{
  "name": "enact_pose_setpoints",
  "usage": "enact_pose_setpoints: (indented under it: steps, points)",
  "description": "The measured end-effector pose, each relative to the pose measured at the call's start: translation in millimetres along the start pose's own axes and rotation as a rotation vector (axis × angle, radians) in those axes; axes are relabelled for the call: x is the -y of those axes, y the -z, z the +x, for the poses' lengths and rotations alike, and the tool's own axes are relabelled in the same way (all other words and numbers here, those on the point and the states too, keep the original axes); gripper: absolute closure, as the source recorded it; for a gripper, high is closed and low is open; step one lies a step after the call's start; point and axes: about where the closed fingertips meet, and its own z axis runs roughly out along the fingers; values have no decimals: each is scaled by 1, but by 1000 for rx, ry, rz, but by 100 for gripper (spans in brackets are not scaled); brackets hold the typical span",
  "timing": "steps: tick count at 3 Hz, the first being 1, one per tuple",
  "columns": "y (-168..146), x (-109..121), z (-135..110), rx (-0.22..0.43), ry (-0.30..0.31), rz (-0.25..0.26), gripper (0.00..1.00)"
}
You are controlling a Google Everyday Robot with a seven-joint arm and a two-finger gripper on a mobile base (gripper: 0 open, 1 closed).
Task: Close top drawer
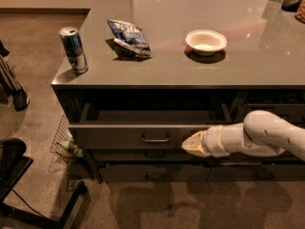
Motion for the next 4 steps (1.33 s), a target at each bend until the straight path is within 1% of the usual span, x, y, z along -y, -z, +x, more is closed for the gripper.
enact_pose_setpoints:
  steps: [1,2,3,4]
  points:
    - [-11,21,-8,-2,17,4,100]
    - [-12,22,-8,-3,18,3,100]
    - [-20,47,-7,-13,25,9,100]
    - [-22,53,-7,-16,27,10,100]
